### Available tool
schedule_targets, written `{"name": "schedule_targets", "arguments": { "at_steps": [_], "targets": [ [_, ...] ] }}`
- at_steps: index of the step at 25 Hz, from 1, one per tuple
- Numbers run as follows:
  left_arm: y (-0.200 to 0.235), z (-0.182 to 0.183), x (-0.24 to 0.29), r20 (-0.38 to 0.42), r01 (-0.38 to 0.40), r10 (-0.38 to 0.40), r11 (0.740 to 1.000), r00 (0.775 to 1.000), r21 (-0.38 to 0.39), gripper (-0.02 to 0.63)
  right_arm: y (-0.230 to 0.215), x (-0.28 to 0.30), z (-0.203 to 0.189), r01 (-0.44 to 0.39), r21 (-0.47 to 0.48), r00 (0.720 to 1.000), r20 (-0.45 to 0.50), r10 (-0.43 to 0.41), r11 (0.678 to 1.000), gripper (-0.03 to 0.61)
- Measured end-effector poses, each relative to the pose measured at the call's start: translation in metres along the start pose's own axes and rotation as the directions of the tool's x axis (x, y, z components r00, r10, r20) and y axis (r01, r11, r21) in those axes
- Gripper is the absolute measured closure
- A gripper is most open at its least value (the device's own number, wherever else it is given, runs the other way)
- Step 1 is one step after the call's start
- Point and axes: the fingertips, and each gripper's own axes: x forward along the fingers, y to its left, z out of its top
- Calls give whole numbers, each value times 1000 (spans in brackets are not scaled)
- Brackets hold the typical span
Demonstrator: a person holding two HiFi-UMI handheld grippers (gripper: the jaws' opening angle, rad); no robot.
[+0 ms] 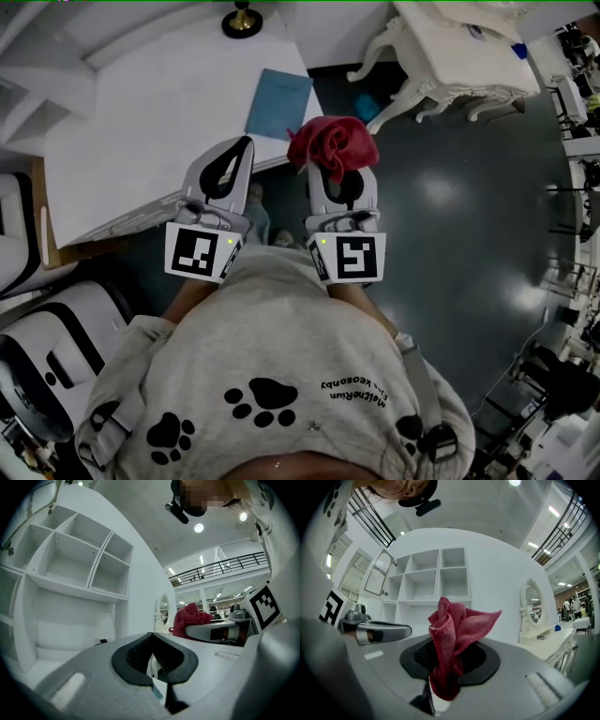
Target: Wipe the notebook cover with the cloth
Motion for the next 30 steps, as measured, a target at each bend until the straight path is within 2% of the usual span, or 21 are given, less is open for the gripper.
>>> {"name": "schedule_targets", "arguments": {
  "at_steps": [4, 10, 18, 25, 30],
  "targets": [
    [23, -3, 22, -16, 29, -29, 1000, 999, -8, 615, -4, 31, 0, 22, -4, 1000, -17, -22, 1000, 480],
    [63, 11, 26, -30, 70, -71, 997, 997, -13, 614, 19, 66, 19, 46, -17, 998, -38, -46, 999, 480],
    [106, 11, 50, -39, 148, -149, 989, 988, -20, 615, 27, 115, 18, 98, -31, 993, -68, -100, 995, 479],
    [119, -4, 71, -62, 207, -211, 977, 976, -56, 614, 19, 136, 5, 156, -41, 980, -116, -160, 987, 479],
    [121, -14, 80, -89, 210, -216, 975, 972, -75, 614, 12, 145, 0, 152, -44, 977, -141, -157, 987, 479]
  ]
}}
